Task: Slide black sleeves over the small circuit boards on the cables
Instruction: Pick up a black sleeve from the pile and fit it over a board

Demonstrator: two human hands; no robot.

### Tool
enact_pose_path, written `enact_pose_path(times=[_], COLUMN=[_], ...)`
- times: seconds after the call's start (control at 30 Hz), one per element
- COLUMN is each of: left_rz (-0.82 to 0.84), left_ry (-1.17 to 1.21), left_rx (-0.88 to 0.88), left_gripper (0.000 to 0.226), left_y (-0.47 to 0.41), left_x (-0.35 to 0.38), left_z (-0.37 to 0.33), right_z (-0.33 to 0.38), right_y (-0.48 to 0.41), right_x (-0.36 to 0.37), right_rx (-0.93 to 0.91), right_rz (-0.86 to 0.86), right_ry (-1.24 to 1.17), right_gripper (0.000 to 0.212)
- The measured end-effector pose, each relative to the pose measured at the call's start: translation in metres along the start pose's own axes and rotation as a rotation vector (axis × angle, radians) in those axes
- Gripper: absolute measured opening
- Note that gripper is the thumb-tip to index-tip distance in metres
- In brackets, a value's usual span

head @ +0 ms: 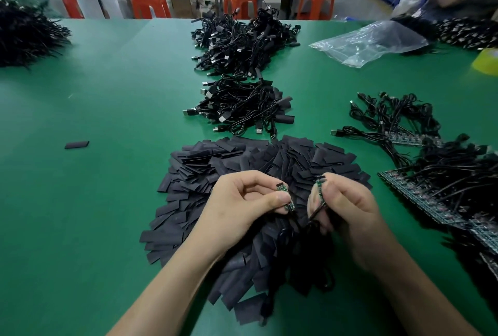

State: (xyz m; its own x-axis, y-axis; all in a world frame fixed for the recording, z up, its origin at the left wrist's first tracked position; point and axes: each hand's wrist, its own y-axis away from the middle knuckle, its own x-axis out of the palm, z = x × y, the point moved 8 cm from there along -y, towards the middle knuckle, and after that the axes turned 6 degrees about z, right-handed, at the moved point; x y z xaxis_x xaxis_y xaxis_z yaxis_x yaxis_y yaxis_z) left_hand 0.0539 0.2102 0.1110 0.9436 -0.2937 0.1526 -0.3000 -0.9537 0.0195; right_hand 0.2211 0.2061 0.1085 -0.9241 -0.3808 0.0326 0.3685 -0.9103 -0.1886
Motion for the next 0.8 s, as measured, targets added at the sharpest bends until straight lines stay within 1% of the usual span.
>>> enact_pose_path(times=[0.1, 0.17, 0.23, 0.3, 0.33, 0.37, 0.47, 0.53, 0.57, 0.6, 0.63, 0.7, 0.73, 0.77, 0.8], left_rz=[-0.004, -0.007, -0.003, 0.011, 0.021, 0.03, 0.081, 0.118, 0.114, 0.089, 0.046, -0.086, -0.158, -0.22, -0.265], left_ry=[-0.178, -0.258, -0.267, -0.244, -0.225, -0.207, -0.218, -0.301, -0.384, -0.504, -0.656, -0.956, -1.062, -1.143, -1.213], left_rx=[0.009, 0.014, 0.021, 0.028, 0.028, 0.025, 0.024, 0.051, 0.084, 0.13, 0.186, 0.293, 0.325, 0.34, 0.335], left_gripper=[0.015, 0.014, 0.014, 0.014, 0.013, 0.013, 0.02, 0.026, 0.026, 0.022, 0.02, 0.023, 0.023, 0.022, 0.022], left_y=[0.0, 0.001, 0.001, 0.001, 0.001, 0.001, 0.0, 0.002, 0.003, 0.003, 0.004, 0.007, 0.008, 0.008, 0.008], left_x=[0.002, 0.005, 0.006, 0.007, 0.007, 0.007, 0.009, 0.014, 0.015, 0.015, 0.014, 0.01, 0.007, 0.004, 0.002], left_z=[0.004, 0.006, 0.008, 0.008, 0.008, 0.009, 0.011, 0.012, 0.009, 0.005, -0.001, -0.014, -0.02, -0.024, -0.026], right_z=[0.011, 0.016, 0.021, 0.032, 0.037, 0.042, 0.05, 0.051, 0.051, 0.047, 0.04, 0.025, 0.02, 0.016, 0.013], right_y=[0.001, 0.001, 0.001, 0.001, 0.001, 0.001, 0.001, 0.002, 0.002, 0.001, 0.001, 0.003, 0.003, 0.003, 0.002], right_x=[-0.002, 0.001, 0.012, 0.023, 0.025, 0.023, 0.013, 0.006, 0.004, 0.002, -0.003, -0.015, -0.018, -0.016, -0.012], right_rx=[-0.019, -0.025, -0.052, -0.071, -0.076, -0.081, -0.101, -0.056, -0.009, 0.061, 0.141, 0.277, 0.325, 0.353, 0.373], right_rz=[0.001, 0.048, 0.174, 0.347, 0.403, 0.422, 0.429, 0.437, 0.437, 0.413, 0.353, 0.233, 0.202, 0.19, 0.185], right_ry=[-0.072, -0.192, -0.451, -0.83, -0.992, -1.083, -1.14, -1.151, -1.127, -1.033, -0.828, -0.253, -0.035, 0.091, 0.157], right_gripper=[0.042, 0.038, 0.033, 0.031, 0.032, 0.033, 0.035, 0.034, 0.035, 0.035, 0.037, 0.043, 0.043, 0.041, 0.039])
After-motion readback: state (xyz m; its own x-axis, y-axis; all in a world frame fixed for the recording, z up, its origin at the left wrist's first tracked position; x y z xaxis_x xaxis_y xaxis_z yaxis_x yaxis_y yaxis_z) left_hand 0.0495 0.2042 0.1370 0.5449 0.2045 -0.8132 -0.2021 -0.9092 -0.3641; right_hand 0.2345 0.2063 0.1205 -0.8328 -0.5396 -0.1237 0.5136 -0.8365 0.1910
